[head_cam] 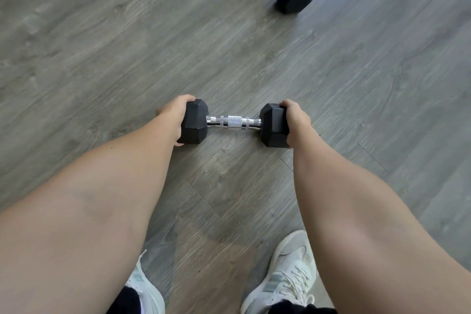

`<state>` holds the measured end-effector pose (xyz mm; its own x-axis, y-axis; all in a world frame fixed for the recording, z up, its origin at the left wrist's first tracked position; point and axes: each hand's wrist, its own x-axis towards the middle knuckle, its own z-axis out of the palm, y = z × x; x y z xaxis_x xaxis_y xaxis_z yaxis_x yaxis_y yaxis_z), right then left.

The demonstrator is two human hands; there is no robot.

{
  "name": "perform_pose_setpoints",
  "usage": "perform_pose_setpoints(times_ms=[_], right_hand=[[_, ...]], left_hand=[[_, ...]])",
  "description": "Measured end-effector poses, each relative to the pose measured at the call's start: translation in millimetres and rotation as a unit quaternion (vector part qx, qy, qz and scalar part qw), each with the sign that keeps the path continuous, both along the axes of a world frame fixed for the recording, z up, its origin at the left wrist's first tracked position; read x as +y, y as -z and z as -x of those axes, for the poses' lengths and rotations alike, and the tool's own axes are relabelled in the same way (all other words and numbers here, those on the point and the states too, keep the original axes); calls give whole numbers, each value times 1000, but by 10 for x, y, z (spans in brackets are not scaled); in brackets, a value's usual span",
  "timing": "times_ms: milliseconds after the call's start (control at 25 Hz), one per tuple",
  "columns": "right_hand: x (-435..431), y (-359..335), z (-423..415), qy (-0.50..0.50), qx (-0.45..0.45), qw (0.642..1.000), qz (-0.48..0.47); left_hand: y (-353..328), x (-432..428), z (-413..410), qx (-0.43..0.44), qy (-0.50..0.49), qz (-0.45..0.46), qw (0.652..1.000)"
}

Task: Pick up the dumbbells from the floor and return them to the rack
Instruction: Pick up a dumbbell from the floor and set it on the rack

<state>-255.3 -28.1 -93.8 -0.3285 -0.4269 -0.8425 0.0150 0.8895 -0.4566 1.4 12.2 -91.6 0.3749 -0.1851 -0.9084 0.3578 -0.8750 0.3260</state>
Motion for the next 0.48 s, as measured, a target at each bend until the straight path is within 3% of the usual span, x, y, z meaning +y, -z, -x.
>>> perform_pose_setpoints(times_ms=[240,360,480], right_hand=[[22,-638,-178,53,-8,999,-13],[-73,-1593,-439,63,-21,998,3],[-301,-3026,-815,64,-24,997,34]], left_hand=[[-698,-123,-125,-27,-2,-2,1000],[-1736,-209,-379,-50,-11,17,999],[-3232,-352,-704,-74,-43,50,995]])
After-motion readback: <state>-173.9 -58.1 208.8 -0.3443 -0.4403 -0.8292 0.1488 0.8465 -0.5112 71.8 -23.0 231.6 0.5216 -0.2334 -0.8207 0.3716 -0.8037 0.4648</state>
